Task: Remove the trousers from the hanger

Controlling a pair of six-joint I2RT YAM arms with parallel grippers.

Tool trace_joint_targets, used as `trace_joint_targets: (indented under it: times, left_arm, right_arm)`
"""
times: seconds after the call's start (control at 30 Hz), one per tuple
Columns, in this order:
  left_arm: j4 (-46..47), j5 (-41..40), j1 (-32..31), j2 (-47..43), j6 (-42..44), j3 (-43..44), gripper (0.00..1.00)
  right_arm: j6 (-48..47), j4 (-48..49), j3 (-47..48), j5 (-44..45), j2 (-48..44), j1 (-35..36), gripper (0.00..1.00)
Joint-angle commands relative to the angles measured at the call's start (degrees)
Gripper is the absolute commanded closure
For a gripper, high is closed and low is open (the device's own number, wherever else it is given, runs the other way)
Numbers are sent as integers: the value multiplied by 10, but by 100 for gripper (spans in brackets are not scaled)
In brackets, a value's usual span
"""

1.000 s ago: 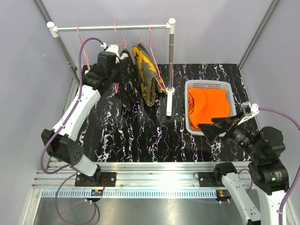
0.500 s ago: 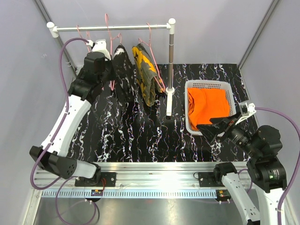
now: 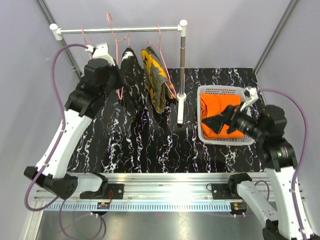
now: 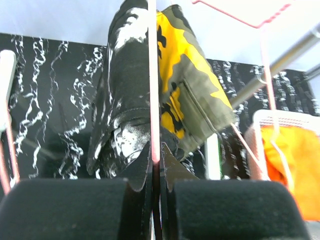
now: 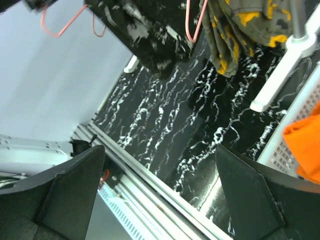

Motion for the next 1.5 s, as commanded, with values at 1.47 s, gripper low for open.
trace_joint_targets:
  times: [1.47]
  left_arm:
    - [160,129,-60,-351,-357,-69,100]
  right_arm:
    - [-231,862,-99,572,535,565,1]
